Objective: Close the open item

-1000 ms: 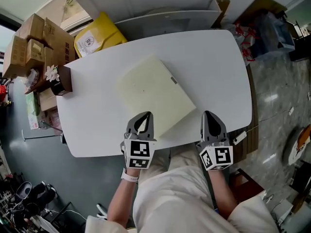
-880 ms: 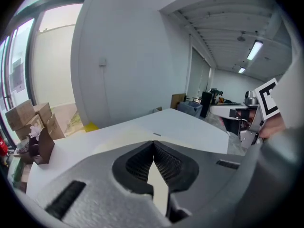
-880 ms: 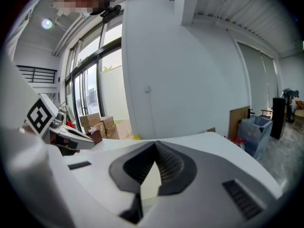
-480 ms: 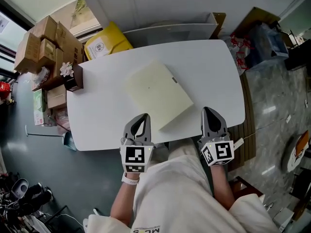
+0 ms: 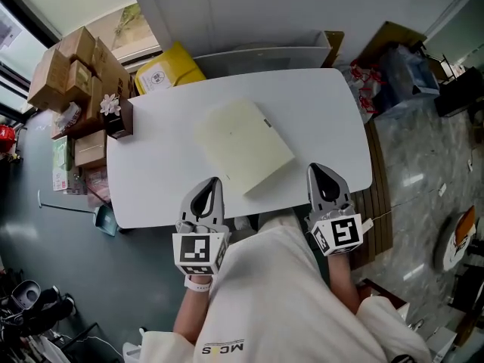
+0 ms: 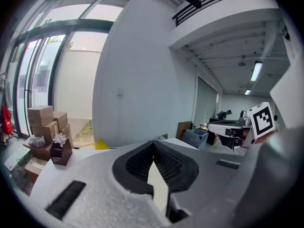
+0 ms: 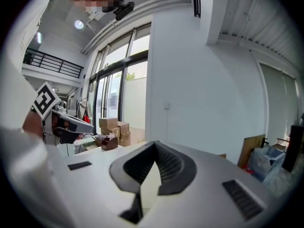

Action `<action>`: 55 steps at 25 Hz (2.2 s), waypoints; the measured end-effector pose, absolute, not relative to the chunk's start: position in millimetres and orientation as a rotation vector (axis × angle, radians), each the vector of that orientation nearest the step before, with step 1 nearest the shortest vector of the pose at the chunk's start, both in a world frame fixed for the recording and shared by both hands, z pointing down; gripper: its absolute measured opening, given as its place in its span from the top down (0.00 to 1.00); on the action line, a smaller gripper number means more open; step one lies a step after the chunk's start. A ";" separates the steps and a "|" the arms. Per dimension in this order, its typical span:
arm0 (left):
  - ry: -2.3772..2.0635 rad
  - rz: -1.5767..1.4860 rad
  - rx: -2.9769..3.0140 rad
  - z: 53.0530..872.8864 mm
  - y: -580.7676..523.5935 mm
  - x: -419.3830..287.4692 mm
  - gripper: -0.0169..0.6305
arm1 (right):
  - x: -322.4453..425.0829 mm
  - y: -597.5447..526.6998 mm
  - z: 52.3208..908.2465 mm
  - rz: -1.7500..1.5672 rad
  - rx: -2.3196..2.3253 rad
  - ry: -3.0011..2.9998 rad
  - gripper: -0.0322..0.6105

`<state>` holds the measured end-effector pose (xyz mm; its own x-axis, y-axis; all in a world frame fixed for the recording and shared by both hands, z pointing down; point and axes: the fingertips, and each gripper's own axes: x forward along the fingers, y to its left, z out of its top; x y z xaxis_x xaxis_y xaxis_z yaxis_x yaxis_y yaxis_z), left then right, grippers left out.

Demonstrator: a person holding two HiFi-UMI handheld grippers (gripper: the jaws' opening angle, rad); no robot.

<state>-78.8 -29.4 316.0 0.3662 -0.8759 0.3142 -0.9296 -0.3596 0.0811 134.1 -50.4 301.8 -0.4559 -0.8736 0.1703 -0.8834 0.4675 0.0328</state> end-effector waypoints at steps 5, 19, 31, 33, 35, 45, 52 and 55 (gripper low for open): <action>-1.637 0.284 2.415 298.6 -21.9 -82.8 0.93 | 130.4 -44.6 291.6 0.088 1.509 -2.579 0.93; -1.673 0.249 2.443 284.7 11.7 -83.8 0.93 | 128.8 -12.1 276.8 0.066 1.483 -2.604 0.93; -1.661 0.253 2.447 285.8 27.8 -86.1 0.93 | 119.0 1.2 275.3 0.053 1.472 -2.616 0.93; -1.658 0.251 2.447 286.1 29.7 -87.8 0.94 | 117.6 2.0 274.1 0.049 1.483 -2.618 0.93; -1.648 0.258 2.453 287.1 30.5 -87.6 0.94 | 116.7 2.1 272.0 0.043 1.494 -2.619 0.93; -1.627 0.258 2.470 285.1 29.1 -87.0 0.94 | 113.8 2.7 268.6 0.029 1.500 -2.603 0.93; -1.630 0.247 2.470 285.1 31.9 -87.1 0.94 | 114.8 6.5 269.9 0.033 1.497 -2.597 0.93; -1.636 0.243 2.466 284.1 34.0 -90.1 0.94 | 113.5 8.5 270.7 0.044 1.490 -2.599 0.93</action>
